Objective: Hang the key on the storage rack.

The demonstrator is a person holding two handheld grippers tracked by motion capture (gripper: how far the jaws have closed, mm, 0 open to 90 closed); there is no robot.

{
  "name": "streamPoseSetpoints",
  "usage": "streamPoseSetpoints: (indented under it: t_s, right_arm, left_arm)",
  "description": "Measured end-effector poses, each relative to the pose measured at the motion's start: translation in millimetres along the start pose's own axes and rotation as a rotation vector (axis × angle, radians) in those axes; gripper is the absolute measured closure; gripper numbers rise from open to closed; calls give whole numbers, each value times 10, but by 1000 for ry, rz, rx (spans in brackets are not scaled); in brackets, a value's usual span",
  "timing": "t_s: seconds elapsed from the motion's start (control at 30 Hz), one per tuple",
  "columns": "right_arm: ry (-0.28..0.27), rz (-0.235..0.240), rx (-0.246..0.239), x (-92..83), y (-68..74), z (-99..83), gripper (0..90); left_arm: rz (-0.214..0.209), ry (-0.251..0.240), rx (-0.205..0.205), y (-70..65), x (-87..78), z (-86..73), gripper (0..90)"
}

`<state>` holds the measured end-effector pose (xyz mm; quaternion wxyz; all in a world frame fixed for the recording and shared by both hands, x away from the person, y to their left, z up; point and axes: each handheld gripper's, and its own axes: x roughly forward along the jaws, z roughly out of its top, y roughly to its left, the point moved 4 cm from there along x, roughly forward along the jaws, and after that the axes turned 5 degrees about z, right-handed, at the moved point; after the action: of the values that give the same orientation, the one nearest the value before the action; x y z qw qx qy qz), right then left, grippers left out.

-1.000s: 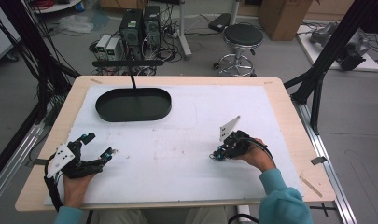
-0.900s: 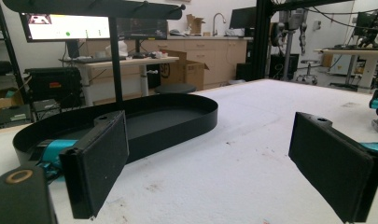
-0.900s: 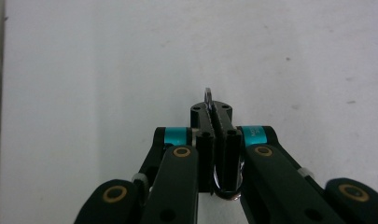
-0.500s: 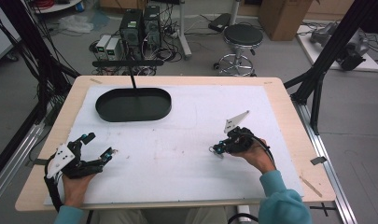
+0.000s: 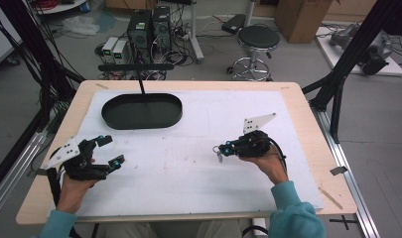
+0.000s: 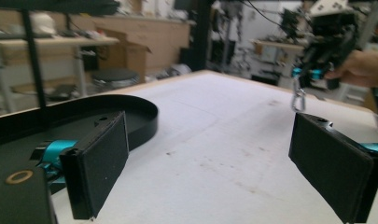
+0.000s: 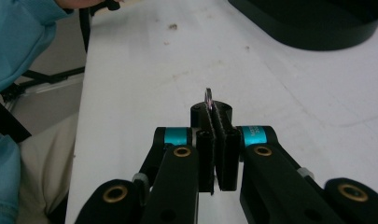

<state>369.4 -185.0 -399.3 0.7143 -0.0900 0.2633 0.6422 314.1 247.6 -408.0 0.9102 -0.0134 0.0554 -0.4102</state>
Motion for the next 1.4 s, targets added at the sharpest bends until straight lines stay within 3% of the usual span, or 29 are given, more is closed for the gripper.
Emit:
streamPoseSetpoints:
  t_s: [0.1,0.13,0.17,0.27,0.33,0.37,0.43,0.47,0.5,0.53,0.67,0.93,1.13,1.4]
  right_arm:
    - [-43,21,-8,28,25,57,893]
    - [-59,22,-15,34,31,79,893]
    - [-73,34,-21,41,39,102,893]
    - [-99,67,-20,67,80,175,894]
    - [-110,70,-33,81,88,205,894]
    - [-136,84,-60,102,102,275,894]
    - [-145,92,-66,112,116,311,894]
    - [-155,105,-83,128,140,390,893]
    - [-165,117,-88,141,151,437,893]
    - [-172,119,-105,149,158,482,893]
    - [-190,147,-132,206,212,649,893]
    - [-203,189,-193,373,296,897,892]
    - [-221,215,-193,463,329,978,892]
    - [-234,233,-197,514,345,1011,892]
  left_arm:
    - [-4,16,14,-11,42,114,123]
    - [-30,34,11,-27,93,227,123]
    - [-30,34,11,-27,93,227,124]
    - [-104,63,21,-96,223,418,124]
    - [-125,69,26,-117,258,457,124]
    - [-141,75,28,-141,293,490,123]
    - [-177,100,43,-187,371,547,123]
    - [-223,116,58,-238,445,597,123]
    - [-223,116,58,-238,445,597,123]
    - [-261,125,74,-288,510,643,124]
    - [-308,147,104,-369,635,716,124]
    - [-392,172,117,-501,835,818,163]
    - [-480,179,119,-593,980,892,222]
    - [-524,183,123,-635,1082,907,327]
